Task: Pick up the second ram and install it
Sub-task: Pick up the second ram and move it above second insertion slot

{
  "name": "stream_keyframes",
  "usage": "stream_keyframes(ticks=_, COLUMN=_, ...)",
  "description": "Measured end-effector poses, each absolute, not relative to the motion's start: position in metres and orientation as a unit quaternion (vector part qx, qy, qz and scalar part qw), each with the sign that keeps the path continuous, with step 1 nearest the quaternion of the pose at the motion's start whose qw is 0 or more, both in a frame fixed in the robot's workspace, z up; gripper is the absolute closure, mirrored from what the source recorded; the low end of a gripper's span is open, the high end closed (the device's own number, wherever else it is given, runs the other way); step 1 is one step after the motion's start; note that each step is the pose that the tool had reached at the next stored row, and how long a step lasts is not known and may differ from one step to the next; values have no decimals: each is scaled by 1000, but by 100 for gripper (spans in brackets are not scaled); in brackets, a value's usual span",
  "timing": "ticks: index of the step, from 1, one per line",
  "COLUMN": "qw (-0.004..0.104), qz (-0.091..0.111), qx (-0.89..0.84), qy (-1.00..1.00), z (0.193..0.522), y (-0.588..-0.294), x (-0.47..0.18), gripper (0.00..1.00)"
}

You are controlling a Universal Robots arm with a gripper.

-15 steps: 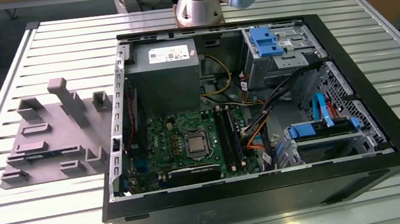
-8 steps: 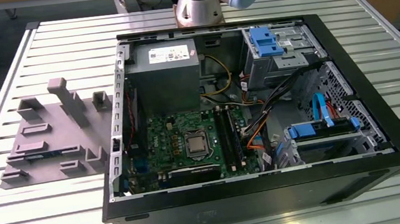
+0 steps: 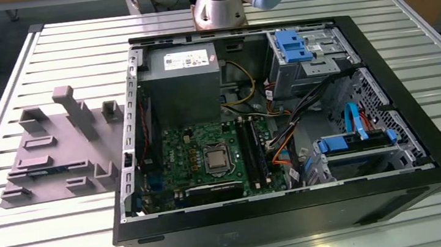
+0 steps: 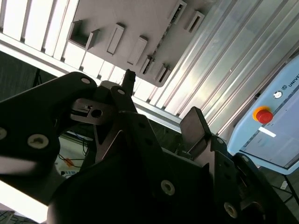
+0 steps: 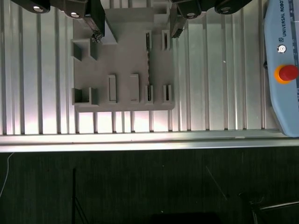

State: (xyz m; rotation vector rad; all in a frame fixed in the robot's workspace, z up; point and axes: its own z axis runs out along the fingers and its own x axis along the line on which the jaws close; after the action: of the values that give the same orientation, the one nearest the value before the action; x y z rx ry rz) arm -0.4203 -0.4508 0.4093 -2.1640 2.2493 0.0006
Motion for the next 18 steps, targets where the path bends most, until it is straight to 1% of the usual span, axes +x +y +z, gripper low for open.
stream_keyframes(ticks=7, qw=10, qz=0, qx=-693, qy=721, z=408, y=-451, x=-420, gripper=35)
stream_keyframes(ticks=8, qw=10, qz=0, qx=-693, qy=721, z=408, y=-451, x=-420, gripper=42)
stream_keyframes(ticks=18, qw=10, qz=0, qx=-693, qy=721, z=406, y=-451, x=-420, gripper=42)
